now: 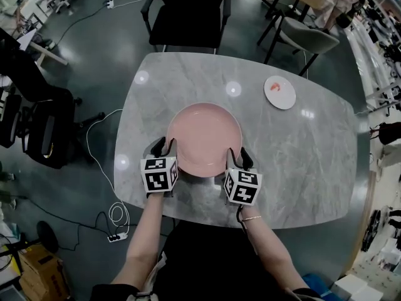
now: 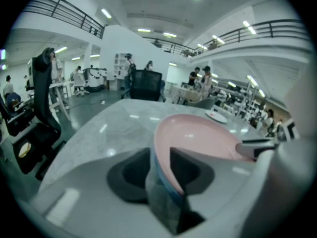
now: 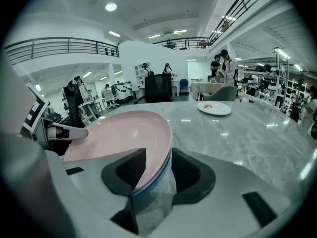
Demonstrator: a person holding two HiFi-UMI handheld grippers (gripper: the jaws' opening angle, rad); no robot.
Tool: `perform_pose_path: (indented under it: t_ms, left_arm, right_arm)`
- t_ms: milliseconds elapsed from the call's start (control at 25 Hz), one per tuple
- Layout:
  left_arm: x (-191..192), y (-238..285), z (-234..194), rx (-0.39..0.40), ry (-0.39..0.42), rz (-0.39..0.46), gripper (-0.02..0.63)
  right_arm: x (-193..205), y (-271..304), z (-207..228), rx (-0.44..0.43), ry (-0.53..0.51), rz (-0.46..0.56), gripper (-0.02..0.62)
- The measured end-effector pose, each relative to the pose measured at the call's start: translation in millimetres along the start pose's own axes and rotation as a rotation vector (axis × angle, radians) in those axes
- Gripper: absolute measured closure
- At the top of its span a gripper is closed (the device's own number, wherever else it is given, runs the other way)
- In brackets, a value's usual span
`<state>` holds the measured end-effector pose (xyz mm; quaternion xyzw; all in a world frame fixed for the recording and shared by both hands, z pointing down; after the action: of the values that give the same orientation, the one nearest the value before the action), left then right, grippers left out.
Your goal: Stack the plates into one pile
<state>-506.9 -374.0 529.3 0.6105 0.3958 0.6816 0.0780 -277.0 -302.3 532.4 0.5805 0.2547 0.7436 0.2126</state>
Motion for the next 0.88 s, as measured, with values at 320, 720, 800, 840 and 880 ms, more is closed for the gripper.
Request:
perform_pose_path:
  t_ms: [320, 720, 800, 840, 880]
  left_arm:
    - [-17.1, -24.7, -10.0, -0.034, -0.002, 0.081, 0.491]
    - [-50.9, -63.8, -16.2, -0.120, 0.000, 0.243, 0.558]
    - [-54.9, -72.0, -15.8, -0.136, 0.008, 0.273, 0.569]
    - [-57.1, -75.3, -14.8, -0.142, 0.015, 0.286, 0.572]
    - [-59.5, -78.2, -13.5, -0.147, 0.024, 0.296, 0.574]
  right_arm:
    - [-27.6, -14.1, -0.8, -0.057, -0.066, 0.130, 0.449]
    - [-78.5, -45.1, -10.6, -0.149, -0.115, 0.305, 0.518]
    - [-85.6, -53.0, -10.8, -0.160, -0.113, 0.336, 0.540]
    - [-89.2, -56.5, -10.3, -0.163, -0.114, 0.351, 0.549]
    - [-92.6, -59.6, -9.6, -0.165, -0.116, 0.365, 0.555]
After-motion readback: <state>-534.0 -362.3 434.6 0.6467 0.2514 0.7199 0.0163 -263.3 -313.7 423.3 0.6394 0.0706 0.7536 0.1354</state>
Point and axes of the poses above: the fingertips, and each gripper's own axes: y forward along the fingers, z to its right, x out of its underside, the point moved 4 cm from there along -y, backward along the fingers, and after that the axes turned 7 degrees about y, right-handed, at the moved point
